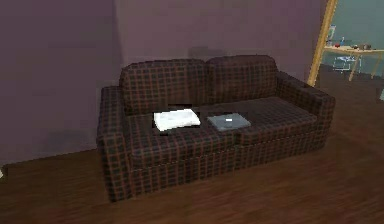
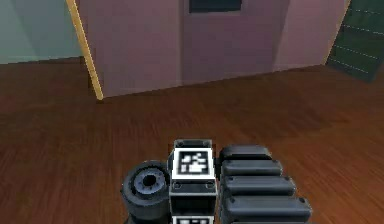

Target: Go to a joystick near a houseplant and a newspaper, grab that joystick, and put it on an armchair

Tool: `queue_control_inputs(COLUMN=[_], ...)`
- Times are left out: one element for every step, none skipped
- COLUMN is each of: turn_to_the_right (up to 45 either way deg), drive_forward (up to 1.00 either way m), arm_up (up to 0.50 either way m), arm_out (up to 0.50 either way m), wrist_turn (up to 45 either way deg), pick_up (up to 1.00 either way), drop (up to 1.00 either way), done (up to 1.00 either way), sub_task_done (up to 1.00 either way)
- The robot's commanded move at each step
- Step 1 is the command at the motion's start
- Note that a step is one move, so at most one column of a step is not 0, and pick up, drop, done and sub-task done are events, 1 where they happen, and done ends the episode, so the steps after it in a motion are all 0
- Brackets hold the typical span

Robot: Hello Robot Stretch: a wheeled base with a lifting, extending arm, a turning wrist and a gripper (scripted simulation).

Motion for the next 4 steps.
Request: queue_control_inputs(turn_to_the_right=[-45.0, -42.0, 0.0, 45.0], drive_forward=[0.00, 0.00, 0.50, 0.00], arm_up=[0.00, 0.00, 0.00, 0.00], arm_out=[0.00, 0.00, 0.00, 0.00], wrist_turn=[0.0, 0.0, 0.0, 0.0], pick_up=[0.00, 0.00, 0.00, 0.00], drop=[0.00, 0.00, 0.00, 0.00], done=[0.00, 0.00, 0.00, 0.00], sub_task_done=[0.00, 0.00, 0.00, 0.00])
